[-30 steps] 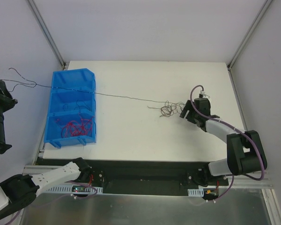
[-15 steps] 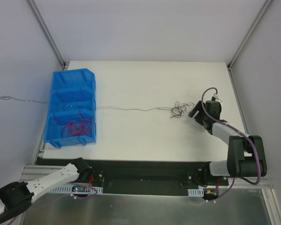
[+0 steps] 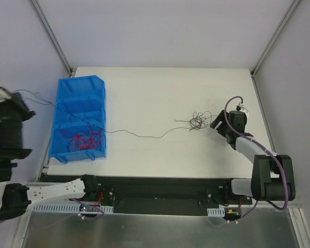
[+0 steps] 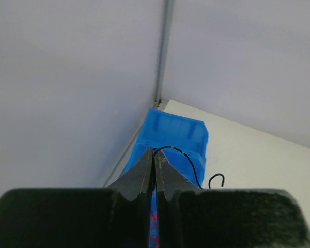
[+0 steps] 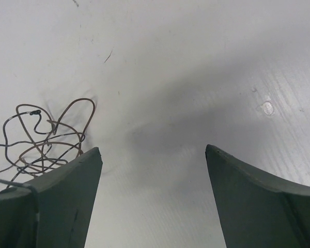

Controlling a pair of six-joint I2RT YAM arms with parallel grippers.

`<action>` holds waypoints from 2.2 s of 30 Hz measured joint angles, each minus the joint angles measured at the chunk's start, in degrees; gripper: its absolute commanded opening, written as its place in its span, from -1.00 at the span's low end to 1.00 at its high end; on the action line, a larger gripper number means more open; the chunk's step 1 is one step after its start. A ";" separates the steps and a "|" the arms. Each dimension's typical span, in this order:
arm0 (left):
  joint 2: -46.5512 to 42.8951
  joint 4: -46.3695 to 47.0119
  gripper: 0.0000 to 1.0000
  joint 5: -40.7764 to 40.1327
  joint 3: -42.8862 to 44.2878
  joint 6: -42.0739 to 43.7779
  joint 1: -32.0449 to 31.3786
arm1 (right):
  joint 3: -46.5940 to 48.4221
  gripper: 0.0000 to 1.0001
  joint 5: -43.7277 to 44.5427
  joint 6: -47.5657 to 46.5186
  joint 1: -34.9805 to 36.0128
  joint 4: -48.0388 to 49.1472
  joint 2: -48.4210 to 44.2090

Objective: Untangle the cables

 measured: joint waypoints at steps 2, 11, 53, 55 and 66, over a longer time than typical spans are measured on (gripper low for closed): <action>1.66 1.20 -1.00 -0.55 -4.00 0.00 -4.92 | -0.28 0.69 -0.81 -0.13 0.11 0.46 -0.20; 27.45 4.11 -1.00 3.08 -11.61 -3.52 -14.16 | -0.50 0.68 -5.60 -1.46 2.14 1.99 -0.44; 41.16 -12.59 -1.00 105.83 -30.42 -56.24 22.01 | 1.84 -0.80 -45.72 -17.14 27.61 20.65 -0.22; 41.16 -12.57 -1.00 104.96 -31.41 -56.83 22.01 | 2.36 -0.19 -47.19 -17.59 29.20 20.35 -0.22; 34.25 -16.65 -1.00 97.77 -34.14 -58.95 22.03 | 5.64 0.79 -38.38 -23.61 35.76 9.22 -8.15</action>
